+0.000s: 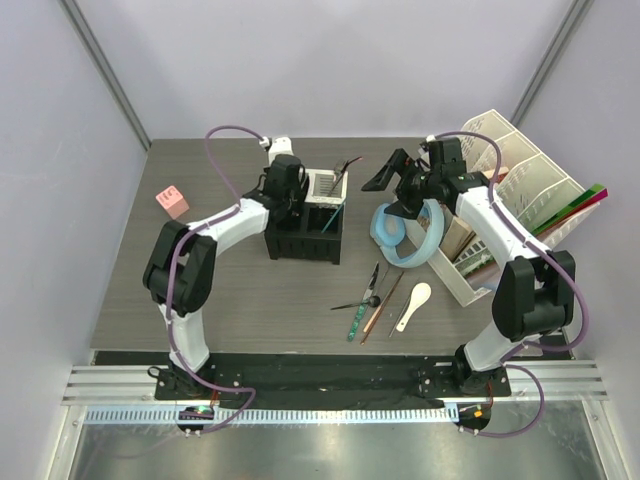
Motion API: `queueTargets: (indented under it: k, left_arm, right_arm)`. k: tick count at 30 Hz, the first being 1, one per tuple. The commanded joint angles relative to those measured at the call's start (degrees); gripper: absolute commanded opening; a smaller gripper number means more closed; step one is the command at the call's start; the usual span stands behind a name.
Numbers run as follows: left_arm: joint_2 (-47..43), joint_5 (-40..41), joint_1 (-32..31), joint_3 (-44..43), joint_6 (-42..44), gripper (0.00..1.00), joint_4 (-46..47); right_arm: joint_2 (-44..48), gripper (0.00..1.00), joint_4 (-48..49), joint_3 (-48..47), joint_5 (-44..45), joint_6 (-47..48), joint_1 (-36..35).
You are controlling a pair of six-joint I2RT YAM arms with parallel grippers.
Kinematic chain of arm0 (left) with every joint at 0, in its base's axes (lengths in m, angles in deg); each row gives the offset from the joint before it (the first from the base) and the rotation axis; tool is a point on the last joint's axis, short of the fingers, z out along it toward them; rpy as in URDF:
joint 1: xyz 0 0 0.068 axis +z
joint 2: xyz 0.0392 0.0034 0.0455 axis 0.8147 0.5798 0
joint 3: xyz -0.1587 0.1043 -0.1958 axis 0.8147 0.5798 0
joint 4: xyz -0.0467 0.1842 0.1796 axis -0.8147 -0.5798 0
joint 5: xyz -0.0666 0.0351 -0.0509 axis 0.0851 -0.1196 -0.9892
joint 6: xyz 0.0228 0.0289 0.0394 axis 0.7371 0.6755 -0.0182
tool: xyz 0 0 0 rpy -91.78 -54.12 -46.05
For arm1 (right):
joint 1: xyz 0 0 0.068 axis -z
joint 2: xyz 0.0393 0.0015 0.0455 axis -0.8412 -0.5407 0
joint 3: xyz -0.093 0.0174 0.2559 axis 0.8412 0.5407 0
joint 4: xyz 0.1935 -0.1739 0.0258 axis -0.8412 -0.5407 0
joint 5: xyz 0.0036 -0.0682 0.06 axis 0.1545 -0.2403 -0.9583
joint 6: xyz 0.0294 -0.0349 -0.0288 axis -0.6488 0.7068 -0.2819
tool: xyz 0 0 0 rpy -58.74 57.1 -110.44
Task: Sort the eating utensils into containers
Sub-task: Place the spoon in the container.
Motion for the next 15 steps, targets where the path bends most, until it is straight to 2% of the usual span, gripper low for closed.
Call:
queueTargets:
  k: [1, 3, 4, 6, 12, 14, 15]
  left_arm:
    - [-4.11, 2.73, -0.85, 1.43, 0.41, 0.02, 3.59]
    - [-4.81, 3.69, -0.85, 1.17, 0.4, 0.08, 2.54]
    - [-5.08, 3.96, -0.85, 0.64, 0.75, 0.16, 1.92]
    - [-6.04, 5.27, -0.85, 0.11, 1.11, 0.25, 0.34]
    - [-10.0, 8.45, -0.58, -1.56, 2.6, 0.34, -1.33]
    - [-12.2, 8.36, -0.23, -2.35, 3.21, 0.39, -1.07]
    - [-12.81, 8.53, 0.03, -3.13, 3.39, 0.46, -1.16]
  right_arm:
    - [0.16, 1.0, 0.13, -2.1, -1.31, 0.21, -0.73]
    - [-0.01, 1.0, 0.05, -2.37, -1.22, 0.21, -0.73]
    - [0.07, 1.0, 0.04, -2.37, -1.31, 0.13, -0.73]
    - [0.16, 1.0, 0.04, -2.19, -1.22, 0.21, -0.82]
    - [0.69, 1.0, 0.48, -1.58, -1.66, 0.74, -1.08]
    - [0.69, 1.0, 0.75, -1.4, -1.31, 1.09, -1.26]
    - [0.86, 1.0, 0.92, -1.31, -0.87, 1.18, -1.26]
